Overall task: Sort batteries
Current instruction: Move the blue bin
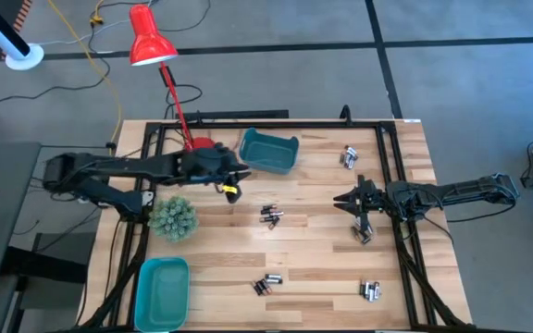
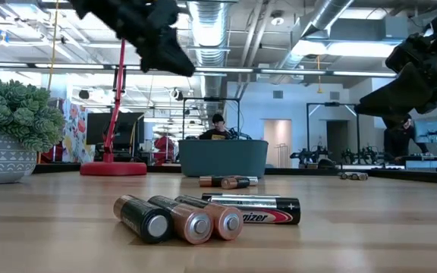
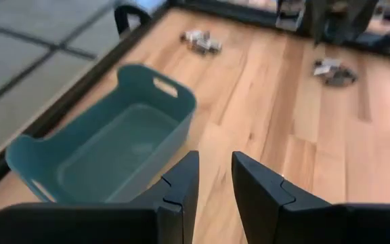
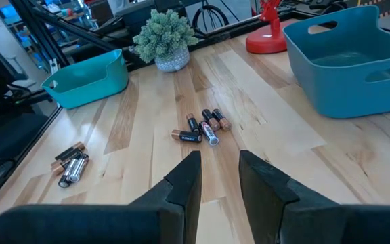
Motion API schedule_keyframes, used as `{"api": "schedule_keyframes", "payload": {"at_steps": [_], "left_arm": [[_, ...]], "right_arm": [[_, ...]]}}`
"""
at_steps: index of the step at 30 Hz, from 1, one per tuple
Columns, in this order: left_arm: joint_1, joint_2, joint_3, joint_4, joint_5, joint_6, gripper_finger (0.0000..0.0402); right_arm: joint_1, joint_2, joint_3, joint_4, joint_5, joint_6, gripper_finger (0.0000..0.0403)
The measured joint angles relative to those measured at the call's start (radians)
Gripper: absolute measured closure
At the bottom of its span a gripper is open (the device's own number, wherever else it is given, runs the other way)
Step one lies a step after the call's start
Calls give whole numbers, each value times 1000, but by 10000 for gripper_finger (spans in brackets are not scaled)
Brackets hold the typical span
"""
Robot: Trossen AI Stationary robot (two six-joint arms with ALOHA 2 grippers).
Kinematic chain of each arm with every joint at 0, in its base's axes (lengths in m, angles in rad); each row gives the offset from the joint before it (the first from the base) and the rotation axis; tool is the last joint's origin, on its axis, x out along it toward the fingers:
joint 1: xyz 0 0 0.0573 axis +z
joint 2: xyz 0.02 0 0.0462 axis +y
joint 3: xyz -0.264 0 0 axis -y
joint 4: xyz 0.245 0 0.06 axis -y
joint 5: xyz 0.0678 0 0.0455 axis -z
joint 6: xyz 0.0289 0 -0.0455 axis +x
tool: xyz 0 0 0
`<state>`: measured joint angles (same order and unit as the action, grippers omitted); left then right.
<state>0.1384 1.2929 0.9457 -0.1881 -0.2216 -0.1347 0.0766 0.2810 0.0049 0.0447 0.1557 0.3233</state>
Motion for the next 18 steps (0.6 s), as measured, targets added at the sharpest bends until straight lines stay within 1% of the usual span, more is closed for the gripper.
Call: {"api": "schedule_keyframes", "payload": {"at_steps": [5,8,13,16,18], "left_arm": [[25,136,172,-177,13,78,318],[43,204,249,-256,67,134,309],[92,307,352,-359,208,231,271],[126,360,397,-409,218,280,246],[145,388,414,-406,207,316,235]], "right_arm": [[0,0,0,0,0,0,285],[0,0,0,0,0,0,285],[0,0,0,0,0,0,285],[0,0,0,0,0,0,285],[0,0,0,0,0,0,285]]}}
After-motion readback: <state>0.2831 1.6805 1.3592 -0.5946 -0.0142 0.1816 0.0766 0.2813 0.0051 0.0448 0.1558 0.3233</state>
